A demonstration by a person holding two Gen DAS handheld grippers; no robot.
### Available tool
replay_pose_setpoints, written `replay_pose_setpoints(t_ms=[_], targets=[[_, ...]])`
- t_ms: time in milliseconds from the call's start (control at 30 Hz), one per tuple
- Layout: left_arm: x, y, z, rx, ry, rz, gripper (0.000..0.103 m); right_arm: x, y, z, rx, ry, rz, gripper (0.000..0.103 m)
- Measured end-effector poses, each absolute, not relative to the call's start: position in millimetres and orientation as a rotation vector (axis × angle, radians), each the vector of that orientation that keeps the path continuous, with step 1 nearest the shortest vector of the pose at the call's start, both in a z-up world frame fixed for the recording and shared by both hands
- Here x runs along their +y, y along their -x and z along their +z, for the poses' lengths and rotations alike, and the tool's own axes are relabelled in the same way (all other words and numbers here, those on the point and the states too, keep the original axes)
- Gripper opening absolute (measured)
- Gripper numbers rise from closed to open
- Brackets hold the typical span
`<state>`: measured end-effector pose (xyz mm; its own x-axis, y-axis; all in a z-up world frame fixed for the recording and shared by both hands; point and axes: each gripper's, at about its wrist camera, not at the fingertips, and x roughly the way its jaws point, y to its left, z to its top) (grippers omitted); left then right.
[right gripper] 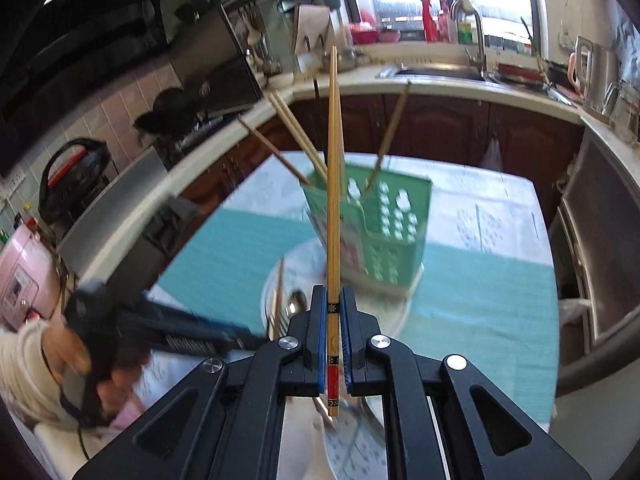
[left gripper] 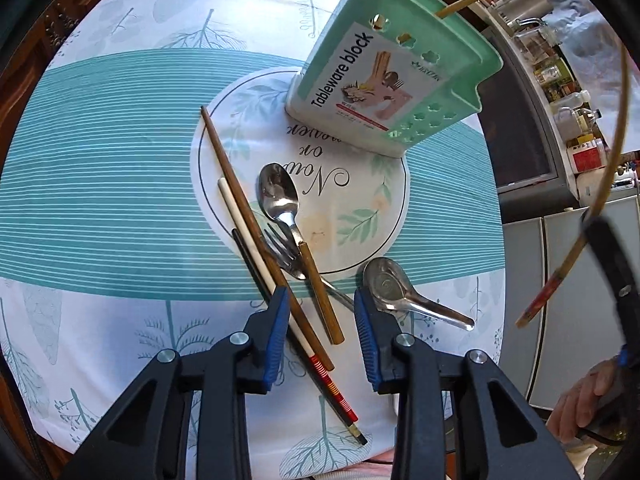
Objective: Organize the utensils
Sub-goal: 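Lower the chopstick into the green holder and open the right gripper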
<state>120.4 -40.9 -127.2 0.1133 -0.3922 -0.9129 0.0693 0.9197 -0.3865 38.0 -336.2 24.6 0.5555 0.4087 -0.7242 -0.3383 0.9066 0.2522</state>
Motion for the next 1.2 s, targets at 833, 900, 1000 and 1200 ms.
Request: replay_pose_setpoints(t_ms=[833,900,1000,1200], targets=[[-10.7,-126.1,-139.5,1.380,0.364,-0.384,0.031,-244.6,-235.2,0.1,0.497,-0.145,0.245,0.006],[-10.1,-127.9,-139.1,1.376,0.370,-0.387,0.031,-236.4,-245.9,-15.4,0.529,-0.128,0.247,0.006],[-10.0,-131.5,-134.6,1.357,0.363,-0.389,0.031,-223.2,-250.8,-36.1,0.556,-0.108,0.253,0.006],[0.7,-141.5,-117.7,1.297,0.351,-0.378,0.031,-213.1,-262.4,-60.9,0.642,-0.094,0.291,0.006]])
